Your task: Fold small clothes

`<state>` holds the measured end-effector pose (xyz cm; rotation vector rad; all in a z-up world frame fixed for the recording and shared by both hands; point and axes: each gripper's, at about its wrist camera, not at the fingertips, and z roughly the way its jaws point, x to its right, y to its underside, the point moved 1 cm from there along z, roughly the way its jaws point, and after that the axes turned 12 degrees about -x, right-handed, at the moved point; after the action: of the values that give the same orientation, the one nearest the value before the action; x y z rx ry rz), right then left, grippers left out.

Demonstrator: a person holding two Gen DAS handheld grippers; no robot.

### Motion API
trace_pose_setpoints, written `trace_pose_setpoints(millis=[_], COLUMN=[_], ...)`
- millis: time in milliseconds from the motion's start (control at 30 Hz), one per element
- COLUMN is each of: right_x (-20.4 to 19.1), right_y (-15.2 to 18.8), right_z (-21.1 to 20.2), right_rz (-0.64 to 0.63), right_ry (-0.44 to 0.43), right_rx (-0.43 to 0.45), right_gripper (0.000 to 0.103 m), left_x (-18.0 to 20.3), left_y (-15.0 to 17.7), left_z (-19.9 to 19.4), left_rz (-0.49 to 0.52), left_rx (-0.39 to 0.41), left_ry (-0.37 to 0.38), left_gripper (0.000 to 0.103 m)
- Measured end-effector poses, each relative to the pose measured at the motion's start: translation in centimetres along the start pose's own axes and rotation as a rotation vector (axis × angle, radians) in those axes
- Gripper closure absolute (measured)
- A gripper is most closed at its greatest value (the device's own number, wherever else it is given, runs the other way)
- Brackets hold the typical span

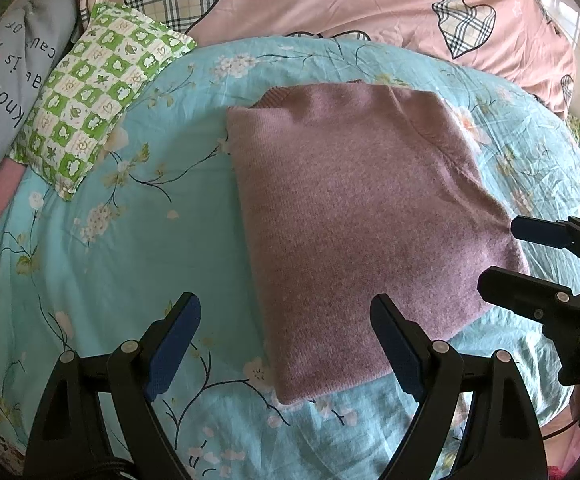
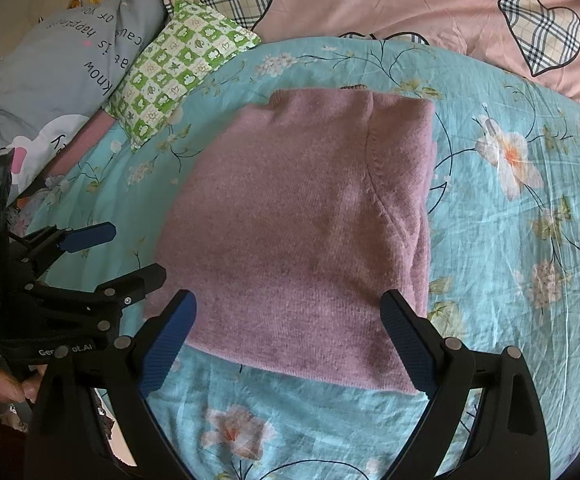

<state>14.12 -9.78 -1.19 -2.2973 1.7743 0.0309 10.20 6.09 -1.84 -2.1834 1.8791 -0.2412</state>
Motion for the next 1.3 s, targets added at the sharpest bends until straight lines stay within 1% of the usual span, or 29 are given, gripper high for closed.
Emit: trace_pose_setpoints(millis=[133, 600, 1167, 1300], right_x=[0.0, -0.2, 0.8, 1.0], right_y=[-0.3, -0.6, -0.4, -0.5], right_z=[-0.1, -0.3, -0.7, -0.8], right_rz=[-0.002, -0.002, 0.019, 0.035], right_ry=[-0.006, -0.01, -0.021, -0.021], right_rx=[0.0, 0.005, 0.019, 0.025], right_gripper=[0.01, 0.01, 0.01, 0.01], left_x=[-0.1, -0.3, -0.3, -0.3], left_y=[-0.1, -0.3, 0.1, 0.3], left_z=[-0.1, -0.1, -0.5, -0.6], left_rz=[-0.009, -0.029, -0.042, -0.041], left_rx=[0.002, -0.002, 0.004, 0.011], left_ry=[0.005, -0.014, -0.02, -0.033], left_gripper=[0.016, 0.016, 0.016, 0.016])
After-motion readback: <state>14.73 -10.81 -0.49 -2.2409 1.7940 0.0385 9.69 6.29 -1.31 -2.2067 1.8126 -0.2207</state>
